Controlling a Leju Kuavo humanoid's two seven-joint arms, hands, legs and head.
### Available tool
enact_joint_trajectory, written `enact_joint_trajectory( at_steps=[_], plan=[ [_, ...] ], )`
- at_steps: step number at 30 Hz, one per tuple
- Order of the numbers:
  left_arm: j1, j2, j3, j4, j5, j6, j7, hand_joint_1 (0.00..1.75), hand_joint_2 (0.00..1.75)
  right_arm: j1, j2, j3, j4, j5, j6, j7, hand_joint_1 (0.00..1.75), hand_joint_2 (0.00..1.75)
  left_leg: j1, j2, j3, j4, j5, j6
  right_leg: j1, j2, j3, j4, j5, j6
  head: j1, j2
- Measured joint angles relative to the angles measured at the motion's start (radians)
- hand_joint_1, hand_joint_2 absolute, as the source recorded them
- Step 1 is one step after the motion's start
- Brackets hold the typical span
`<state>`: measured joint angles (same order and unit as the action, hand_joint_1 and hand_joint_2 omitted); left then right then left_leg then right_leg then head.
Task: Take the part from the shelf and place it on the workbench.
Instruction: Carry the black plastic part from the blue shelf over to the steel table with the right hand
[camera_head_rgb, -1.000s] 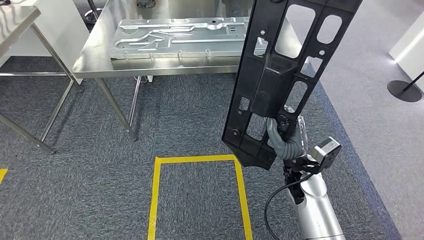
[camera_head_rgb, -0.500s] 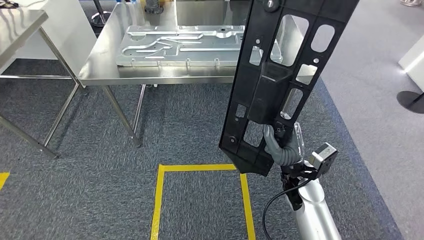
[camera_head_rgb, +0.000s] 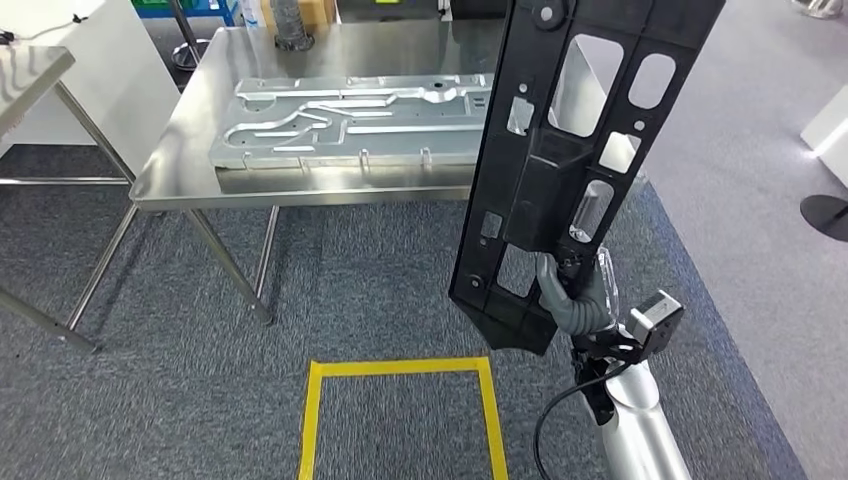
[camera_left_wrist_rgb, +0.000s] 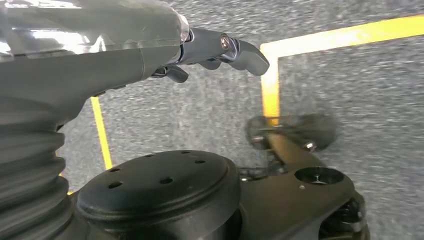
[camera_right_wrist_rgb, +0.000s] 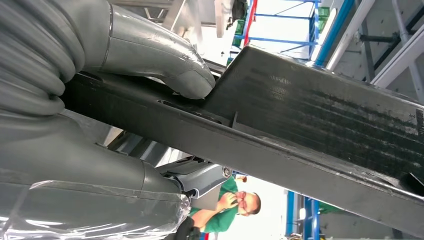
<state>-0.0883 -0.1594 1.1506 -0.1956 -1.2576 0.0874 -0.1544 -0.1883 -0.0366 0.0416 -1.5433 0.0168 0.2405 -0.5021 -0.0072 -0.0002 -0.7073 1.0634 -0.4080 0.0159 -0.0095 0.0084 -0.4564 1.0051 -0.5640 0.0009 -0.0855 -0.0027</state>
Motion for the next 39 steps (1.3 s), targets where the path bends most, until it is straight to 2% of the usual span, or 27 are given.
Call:
enact_joint_trajectory(
  at_steps=[1,3,4,6,7,9,10,11,12,13,15,16,17,19,21,23,24,25,26,27,28,30,31,32,35,37,39],
  plan=[
    [0.0,0.0,0.0,0.0,0.0,0.0,0.0,0.0,1.75,0.003,0.0,0.0,-0.004,0.0,0.0,-0.001,1.75,1.75,-0.001,0.0,0.004,-0.022,0.039,0.002,0.001,0.001,0.009,0.001,-0.006,0.007,0.0,0.0],
    [-0.001,0.0,0.0,0.0,-0.001,0.0,-0.002,0.0,1.75,0.006,0.0,-0.001,-0.012,0.0,0.0,-0.001,1.75,1.75,0.0,-0.003,0.025,-0.033,0.04,0.009,0.002,0.002,0.01,0.023,0.006,0.02,0.0,0.0],
    [-0.001,-0.001,0.0,0.0,-0.001,0.0,-0.002,0.0,1.75,0.007,0.0,-0.001,-0.014,0.0,0.0,-0.002,1.75,1.75,0.001,-0.004,0.038,-0.04,0.035,0.015,0.001,0.002,-0.006,0.061,0.024,0.025,0.0,0.0],
    [-0.003,0.0,0.0,0.0,-0.002,0.0,-0.004,0.0,1.75,0.009,0.001,-0.002,-0.017,-0.001,0.0,-0.003,1.75,1.75,0.002,-0.005,0.066,-0.047,0.018,0.024,-0.001,0.001,-0.079,0.176,0.039,0.031,0.0,0.0],
    [-0.004,0.0,0.0,0.0,-0.002,0.001,-0.005,0.0,1.75,0.011,0.002,-0.002,-0.018,-0.001,0.0,-0.003,1.75,1.75,0.0,-0.006,0.079,-0.047,0.006,0.028,-0.002,0.0,-0.125,0.234,0.021,0.033,0.0,0.0],
    [-0.005,0.001,0.0,0.0,-0.002,0.001,-0.005,0.0,1.75,0.017,0.003,-0.002,-0.019,-0.002,-0.002,-0.003,1.75,1.75,-0.002,-0.01,0.11,-0.048,-0.022,0.031,-0.002,0.0,-0.201,0.292,-0.066,0.038,0.0,0.0],
    [-0.004,0.001,0.0,0.0,-0.002,0.0,-0.005,0.0,1.75,0.019,0.003,-0.002,-0.019,-0.002,-0.003,-0.003,1.75,1.75,-0.003,-0.012,0.13,-0.048,-0.037,0.032,-0.002,0.0,-0.224,0.287,-0.107,0.039,0.0,0.0],
    [-0.004,0.001,0.0,0.0,-0.003,0.0,-0.005,0.0,1.75,0.02,0.003,-0.002,-0.019,-0.002,-0.004,-0.004,1.75,1.75,-0.004,-0.014,0.151,-0.048,-0.053,0.031,-0.002,0.0,-0.236,0.258,-0.123,0.039,0.0,0.0],
    [-0.004,0.001,0.0,0.0,-0.003,0.0,-0.005,0.0,1.75,0.021,0.003,-0.003,-0.019,-0.002,-0.005,-0.004,1.75,1.75,-0.005,-0.016,0.174,-0.048,-0.07,0.031,-0.001,0.0,-0.24,0.211,-0.101,0.037,0.0,0.0],
    [-0.003,-0.001,0.0,0.0,-0.004,0.0,-0.005,0.0,1.75,0.022,0.003,-0.003,-0.019,-0.002,-0.006,-0.004,1.75,1.75,-0.006,-0.017,0.192,-0.048,-0.085,0.029,0.001,0.0,-0.241,0.151,-0.03,0.031,0.0,0.0],
    [-0.005,-0.003,0.0,0.002,-0.005,-0.001,-0.004,0.0,1.75,0.023,0.003,-0.005,-0.019,-0.001,-0.006,-0.004,1.75,1.75,-0.008,-0.02,0.215,-0.047,-0.111,0.021,0.009,0.004,-0.242,0.053,0.141,0.016,0.0,0.0],
    [-0.006,-0.005,0.0,0.003,-0.005,-0.001,-0.004,0.0,1.75,0.024,0.003,-0.006,-0.02,0.0,-0.006,-0.004,1.75,1.75,-0.007,-0.022,0.221,-0.047,-0.119,0.016,0.013,0.006,-0.243,0.03,0.196,0.009,0.0,0.0],
    [-0.008,-0.005,0.0,0.003,-0.004,-0.001,-0.004,0.0,1.75,0.024,0.003,-0.008,-0.022,0.0,-0.006,-0.004,1.75,1.75,-0.007,-0.024,0.226,-0.045,-0.12,0.009,0.015,0.008,-0.24,0.021,0.21,0.003,0.0,0.0],
    [-0.009,-0.005,0.0,0.003,-0.003,-0.001,-0.005,0.0,1.75,0.022,0.002,-0.01,-0.026,0.0,-0.006,-0.005,1.75,1.75,-0.005,-0.022,0.223,-0.026,-0.114,-0.001,0.012,0.008,-0.221,0.009,0.202,-0.011,0.0,0.0],
    [-0.01,-0.004,0.0,0.003,-0.002,-0.002,-0.006,0.0,1.75,0.019,-0.001,-0.012,-0.027,-0.001,-0.007,-0.006,1.75,1.75,-0.002,-0.018,0.183,0.05,-0.125,-0.011,0.007,0.007,-0.197,-0.002,0.19,-0.022,0.0,0.0],
    [-0.011,-0.004,0.0,0.003,-0.001,-0.002,-0.006,0.0,1.75,0.018,-0.004,-0.013,-0.027,-0.001,-0.006,-0.006,1.75,1.75,0.006,-0.014,0.113,0.161,-0.178,-0.023,0.007,0.005,-0.18,-0.005,0.175,-0.026,0.0,0.0],
    [-0.011,-0.004,0.0,0.003,0.0,-0.003,-0.006,0.0,1.75,0.017,-0.004,-0.013,-0.027,-0.001,-0.006,-0.006,1.75,1.75,0.011,-0.013,0.081,0.203,-0.205,-0.028,0.006,0.005,-0.172,-0.004,0.167,-0.025,0.0,0.0],
    [-0.011,-0.004,0.0,0.003,0.001,-0.003,-0.006,0.0,1.75,0.017,-0.004,-0.013,-0.027,-0.001,-0.006,-0.006,1.75,1.75,0.015,-0.011,0.059,0.219,-0.213,-0.032,0.006,0.005,-0.163,-0.004,0.16,-0.024,0.0,0.0],
    [-0.01,-0.004,0.0,0.003,0.002,-0.003,-0.007,0.0,1.75,0.017,-0.004,-0.013,-0.027,-0.001,-0.006,-0.006,1.75,1.75,0.019,-0.01,0.053,0.203,-0.196,-0.036,0.005,0.005,-0.154,-0.004,0.153,-0.022,0.0,0.0],
    [-0.011,-0.004,0.0,0.003,0.002,-0.003,-0.006,0.0,1.75,0.016,-0.004,-0.013,-0.027,-0.001,-0.006,-0.006,1.75,1.75,0.022,-0.008,0.063,0.153,-0.156,-0.039,0.004,0.005,-0.144,-0.004,0.146,-0.02,0.0,0.0],
    [-0.011,-0.004,0.0,0.003,0.002,-0.003,-0.006,0.0,1.75,0.014,-0.004,-0.013,-0.027,-0.001,-0.006,-0.006,1.75,1.75,0.023,-0.006,0.085,0.083,-0.102,-0.04,0.003,0.005,-0.135,-0.004,0.139,-0.017,0.0,0.0],
    [-0.012,-0.004,0.0,0.003,0.002,-0.002,-0.006,0.0,1.75,0.008,-0.004,-0.013,-0.025,-0.001,-0.006,-0.006,1.75,1.75,0.019,-0.001,0.121,-0.028,-0.049,-0.035,0.002,0.006,-0.123,-0.003,0.13,-0.007,0.0,0.0],
    [-0.013,-0.004,0.0,0.003,0.002,-0.001,-0.007,0.0,1.75,0.004,-0.004,-0.013,-0.024,-0.001,-0.006,-0.006,1.75,1.75,0.016,0.0,0.128,-0.052,-0.041,-0.029,0.002,0.006,-0.122,-0.003,0.126,0.0,0.0,0.0],
    [-0.014,-0.004,0.0,0.003,0.002,-0.001,-0.007,0.0,1.75,0.001,-0.004,-0.013,-0.023,-0.002,-0.005,-0.007,1.75,1.75,0.013,0.0,0.129,-0.056,-0.047,-0.022,0.002,0.005,-0.121,-0.004,0.123,0.007,0.0,0.0],
    [-0.013,-0.003,0.0,0.003,0.001,0.0,-0.008,0.0,1.75,-0.003,-0.003,-0.013,-0.021,-0.003,-0.004,-0.008,1.75,1.75,0.014,-0.001,0.142,-0.07,-0.031,-0.002,-0.001,0.002,-0.123,0.013,0.105,0.025,0.0,0.0],
    [-0.015,-0.003,0.0,0.003,0.001,0.001,-0.008,0.0,1.75,-0.004,-0.001,-0.013,-0.021,-0.006,-0.004,-0.011,1.75,1.75,0.016,0.0,0.152,-0.079,-0.03,0.008,-0.004,0.0,-0.168,0.107,0.059,0.031,0.0,0.0],
    [-0.016,-0.003,0.0,0.003,0.002,0.001,-0.008,0.0,1.75,-0.002,0.0,-0.013,-0.018,-0.011,-0.004,-0.013,1.75,1.75,0.013,0.0,0.157,-0.08,-0.036,0.014,-0.004,0.0,-0.246,0.244,0.008,0.038,0.0,0.0]
  ],
)
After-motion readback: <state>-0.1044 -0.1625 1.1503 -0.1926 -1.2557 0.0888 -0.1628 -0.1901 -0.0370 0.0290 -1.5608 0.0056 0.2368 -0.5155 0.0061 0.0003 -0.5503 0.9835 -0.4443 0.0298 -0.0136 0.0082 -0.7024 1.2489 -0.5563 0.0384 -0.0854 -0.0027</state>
